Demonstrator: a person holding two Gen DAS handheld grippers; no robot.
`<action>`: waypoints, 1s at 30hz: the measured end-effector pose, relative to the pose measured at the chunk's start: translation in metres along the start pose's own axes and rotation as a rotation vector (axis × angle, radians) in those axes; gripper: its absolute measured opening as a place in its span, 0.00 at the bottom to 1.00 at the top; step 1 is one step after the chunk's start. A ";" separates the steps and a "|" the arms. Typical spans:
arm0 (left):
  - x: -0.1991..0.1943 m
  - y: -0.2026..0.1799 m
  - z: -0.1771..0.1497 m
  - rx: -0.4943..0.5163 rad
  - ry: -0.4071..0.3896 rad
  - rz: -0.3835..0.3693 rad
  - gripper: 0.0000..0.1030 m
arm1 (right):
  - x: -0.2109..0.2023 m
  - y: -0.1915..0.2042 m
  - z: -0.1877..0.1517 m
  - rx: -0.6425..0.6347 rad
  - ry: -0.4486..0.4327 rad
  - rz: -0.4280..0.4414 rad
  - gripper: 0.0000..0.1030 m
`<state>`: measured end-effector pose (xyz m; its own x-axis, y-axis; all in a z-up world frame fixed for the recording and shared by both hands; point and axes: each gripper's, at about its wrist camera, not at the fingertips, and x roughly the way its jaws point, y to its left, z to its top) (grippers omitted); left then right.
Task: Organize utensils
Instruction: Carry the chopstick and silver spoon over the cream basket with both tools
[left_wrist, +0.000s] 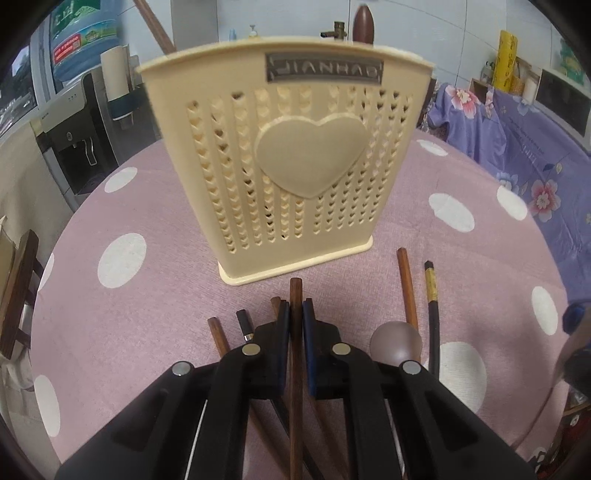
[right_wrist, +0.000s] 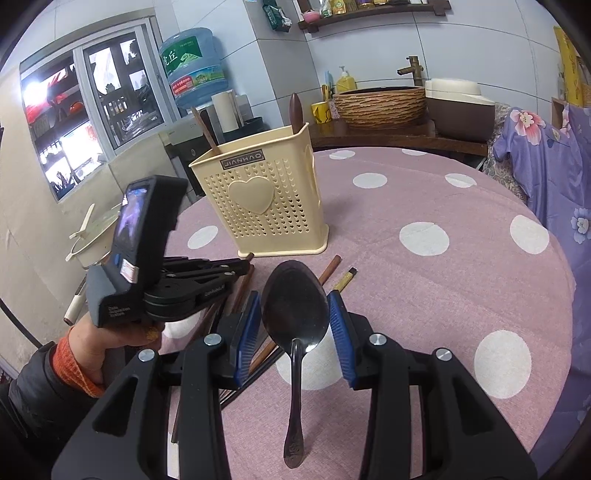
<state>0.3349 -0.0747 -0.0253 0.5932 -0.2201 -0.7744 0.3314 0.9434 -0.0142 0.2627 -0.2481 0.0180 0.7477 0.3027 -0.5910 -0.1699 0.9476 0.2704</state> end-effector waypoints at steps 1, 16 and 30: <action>-0.004 0.002 0.001 -0.007 -0.008 -0.006 0.08 | 0.000 0.000 0.000 0.001 0.000 -0.002 0.37; -0.125 0.043 -0.003 -0.153 -0.310 -0.082 0.08 | -0.006 0.003 0.005 0.033 -0.024 0.019 0.37; -0.168 0.059 -0.016 -0.184 -0.411 -0.089 0.08 | -0.015 0.017 0.009 0.004 -0.046 0.022 0.37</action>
<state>0.2426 0.0217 0.0941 0.8224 -0.3472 -0.4507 0.2806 0.9367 -0.2096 0.2546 -0.2376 0.0380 0.7724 0.3183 -0.5496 -0.1841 0.9404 0.2860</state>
